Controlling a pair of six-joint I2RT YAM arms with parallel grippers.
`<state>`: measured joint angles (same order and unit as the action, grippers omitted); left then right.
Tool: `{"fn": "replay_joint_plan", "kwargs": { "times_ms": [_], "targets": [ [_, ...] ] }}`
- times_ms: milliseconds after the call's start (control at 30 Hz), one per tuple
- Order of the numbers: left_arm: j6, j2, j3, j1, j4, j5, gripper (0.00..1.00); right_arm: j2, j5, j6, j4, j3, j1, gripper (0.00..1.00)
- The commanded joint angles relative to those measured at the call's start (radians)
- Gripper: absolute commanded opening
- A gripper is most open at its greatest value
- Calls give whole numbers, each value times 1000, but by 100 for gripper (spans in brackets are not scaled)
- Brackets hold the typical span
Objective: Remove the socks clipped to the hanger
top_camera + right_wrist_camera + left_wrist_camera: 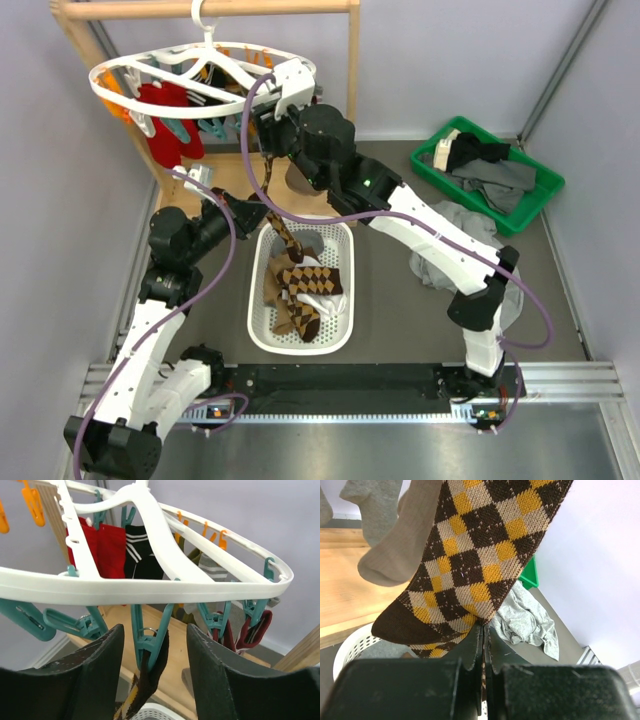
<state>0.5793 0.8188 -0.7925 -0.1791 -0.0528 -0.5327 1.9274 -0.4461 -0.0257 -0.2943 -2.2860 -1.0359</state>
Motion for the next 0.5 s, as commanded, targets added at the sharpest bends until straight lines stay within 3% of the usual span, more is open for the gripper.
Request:
{"fn": "replay_joint_plan", "kwargs": {
  "times_ms": [0, 200, 233, 333, 467],
  "targets": [
    [16, -6, -16, -7, -73, -16, 0, 12, -34, -25, 96, -27, -13, 50],
    [17, -6, -8, -10, -71, -15, 0, 16, -31, -20, 138, -27, -13, 29],
    [16, -7, -7, -10, -71, -13, 0, 18, -31, -20, 139, -26, -13, 20],
    [17, -12, -8, -10, -67, -10, 0, 19, -25, -13, 142, -27, -13, 8],
    [17, -15, -10, -10, -67, -10, 0, 19, -19, 3, 136, -29, -13, 0]
  ]
}}
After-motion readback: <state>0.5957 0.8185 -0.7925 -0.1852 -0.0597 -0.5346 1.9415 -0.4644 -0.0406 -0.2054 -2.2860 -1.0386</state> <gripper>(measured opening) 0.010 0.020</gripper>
